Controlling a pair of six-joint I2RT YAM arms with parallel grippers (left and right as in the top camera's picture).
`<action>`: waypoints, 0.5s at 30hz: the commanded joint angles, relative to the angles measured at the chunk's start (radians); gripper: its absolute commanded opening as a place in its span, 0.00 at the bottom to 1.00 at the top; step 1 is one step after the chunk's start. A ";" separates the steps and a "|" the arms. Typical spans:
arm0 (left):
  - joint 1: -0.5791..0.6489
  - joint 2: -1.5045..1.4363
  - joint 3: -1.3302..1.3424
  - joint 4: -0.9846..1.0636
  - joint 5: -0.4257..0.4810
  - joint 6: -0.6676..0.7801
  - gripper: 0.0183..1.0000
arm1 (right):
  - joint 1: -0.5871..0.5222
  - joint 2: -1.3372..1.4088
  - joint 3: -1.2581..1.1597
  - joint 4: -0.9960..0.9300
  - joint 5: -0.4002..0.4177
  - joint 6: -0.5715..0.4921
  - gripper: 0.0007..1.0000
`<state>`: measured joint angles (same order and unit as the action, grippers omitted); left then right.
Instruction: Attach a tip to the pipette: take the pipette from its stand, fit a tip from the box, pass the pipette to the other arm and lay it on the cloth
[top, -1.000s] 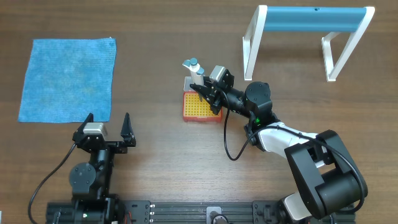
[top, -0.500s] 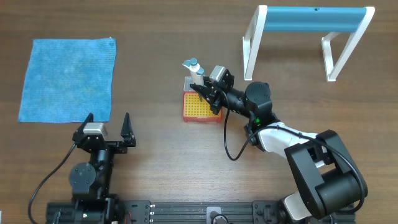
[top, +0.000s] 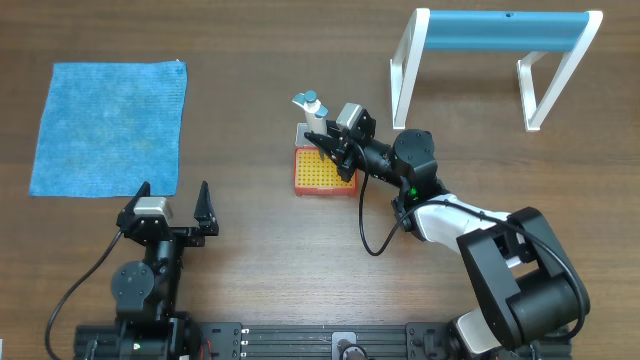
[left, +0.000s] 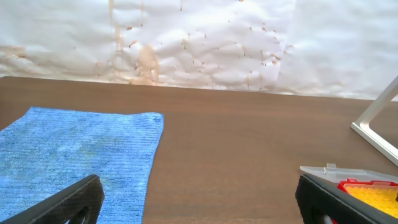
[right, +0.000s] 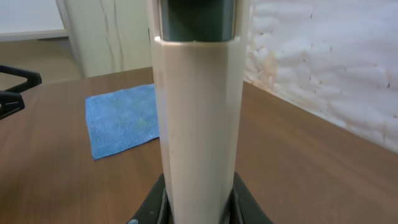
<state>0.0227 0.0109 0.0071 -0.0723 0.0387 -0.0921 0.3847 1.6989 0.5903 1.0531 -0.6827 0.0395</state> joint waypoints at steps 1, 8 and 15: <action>-0.005 -0.007 -0.002 -0.006 0.019 -0.005 1.00 | 0.005 0.013 0.023 -0.003 -0.006 0.008 0.08; -0.005 -0.007 -0.002 -0.006 0.019 -0.005 1.00 | 0.004 0.020 0.023 -0.016 -0.005 0.003 0.08; -0.005 -0.007 -0.002 -0.006 0.019 -0.005 1.00 | 0.004 0.070 0.023 -0.003 -0.006 0.004 0.08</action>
<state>0.0227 0.0109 0.0071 -0.0723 0.0387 -0.0921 0.3847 1.7267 0.6033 1.0447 -0.6834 0.0399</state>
